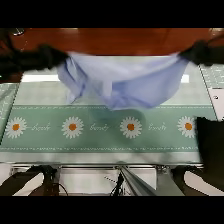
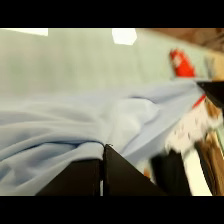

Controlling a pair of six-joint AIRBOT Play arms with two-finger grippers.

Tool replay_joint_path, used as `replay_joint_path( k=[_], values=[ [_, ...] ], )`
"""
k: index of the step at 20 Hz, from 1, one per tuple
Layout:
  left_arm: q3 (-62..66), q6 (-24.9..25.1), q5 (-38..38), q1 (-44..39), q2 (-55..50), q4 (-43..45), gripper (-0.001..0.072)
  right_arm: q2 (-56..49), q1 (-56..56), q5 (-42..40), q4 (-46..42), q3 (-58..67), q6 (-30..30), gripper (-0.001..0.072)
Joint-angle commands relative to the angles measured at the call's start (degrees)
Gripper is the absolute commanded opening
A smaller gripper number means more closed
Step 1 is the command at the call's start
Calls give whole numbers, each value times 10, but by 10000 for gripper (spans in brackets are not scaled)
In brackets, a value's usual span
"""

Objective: Fold the shirts.

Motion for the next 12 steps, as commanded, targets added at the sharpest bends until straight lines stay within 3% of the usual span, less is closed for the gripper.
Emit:
replay_joint_path(
  k=[1,5,9,12],
  values=[
    [234,-23,-7,37,9,0,21,36,7,64,-80,238,44,16],
    [393,-26,-7,76,51,11,20,142,7,75,-120,317,45,16],
    [431,-47,-18,113,142,125,20,256,6,89,-195,317,45,16],
    [431,-47,-104,116,199,216,21,313,6,88,-239,317,48,16]
  ],
)
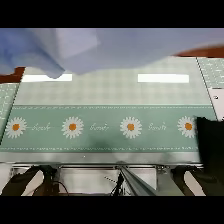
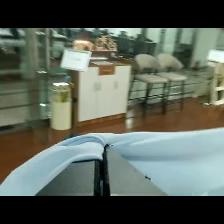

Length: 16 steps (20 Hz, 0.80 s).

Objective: Fold the shirts.

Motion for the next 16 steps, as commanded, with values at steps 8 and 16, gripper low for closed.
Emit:
replay_joint_path(
  k=[8,16],
  values=[
    [-107,-78,-242,10,86,139,21,78,0,136,-17,-65,23,16],
    [-534,-33,-20,-92,-18,108,21,-10,0,-16,-3,-390,-15,16]
  ],
)
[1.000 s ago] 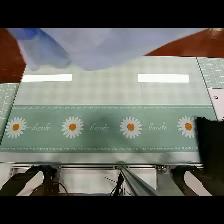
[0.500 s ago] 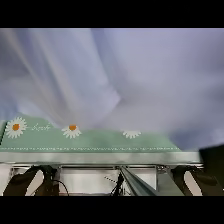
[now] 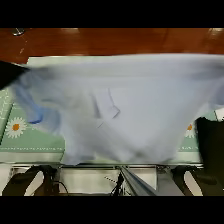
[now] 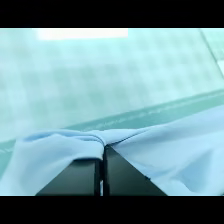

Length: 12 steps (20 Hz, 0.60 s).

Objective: Fold the shirts.

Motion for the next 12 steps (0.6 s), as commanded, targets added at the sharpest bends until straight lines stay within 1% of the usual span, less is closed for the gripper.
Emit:
replay_joint_path(
  k=[1,4,5,6,7,8,9,11,12],
  values=[
    [-121,23,144,-57,-90,-12,21,-97,0,-92,10,-94,-16,16],
    [-95,23,265,-94,-206,-19,21,-231,0,-162,49,-86,-20,16],
    [-81,23,292,-100,-239,-26,21,-278,0,-172,71,-74,-28,16],
    [-64,23,311,-105,-273,-40,21,-321,4,-177,93,-60,-53,16],
    [-49,23,320,-107,-301,-51,21,-364,12,-180,111,-43,-66,16],
    [-31,23,322,-109,-328,-60,21,-402,19,-190,123,-26,-66,16],
    [-16,23,321,-109,-349,-64,21,-439,24,-205,135,-9,-57,16],
    [1,23,321,-109,-378,-74,24,-499,29,-235,169,20,-17,17],
    [5,23,322,-108,-386,-74,78,-523,29,-244,193,30,-5,24]
  ],
)
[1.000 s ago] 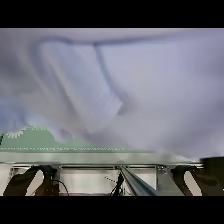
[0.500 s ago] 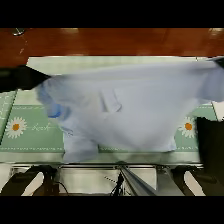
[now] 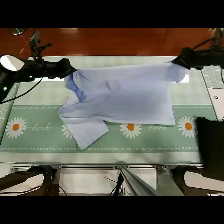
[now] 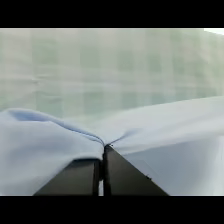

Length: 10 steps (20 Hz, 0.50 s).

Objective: Fold the shirts.

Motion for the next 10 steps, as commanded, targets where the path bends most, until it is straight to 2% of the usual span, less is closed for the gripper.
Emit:
replay_joint_path(
  k=[1,2,3,5,8,10],
  values=[
    [23,0,21,-2,-50,-18,320,-108,4,-43,91,43,39,230],
    [24,0,8,3,-50,-16,708,-122,1,-33,110,52,40,566],
    [30,1,-27,14,-50,-1,702,-129,-5,-15,116,59,39,628],
    [49,0,-123,52,-50,68,702,-127,-28,38,97,70,15,627],
    [70,0,-287,146,-47,153,702,-117,-97,207,44,89,13,626],
    [43,0,-374,223,-39,183,701,-90,-128,288,-59,72,1,625]
  ],
)
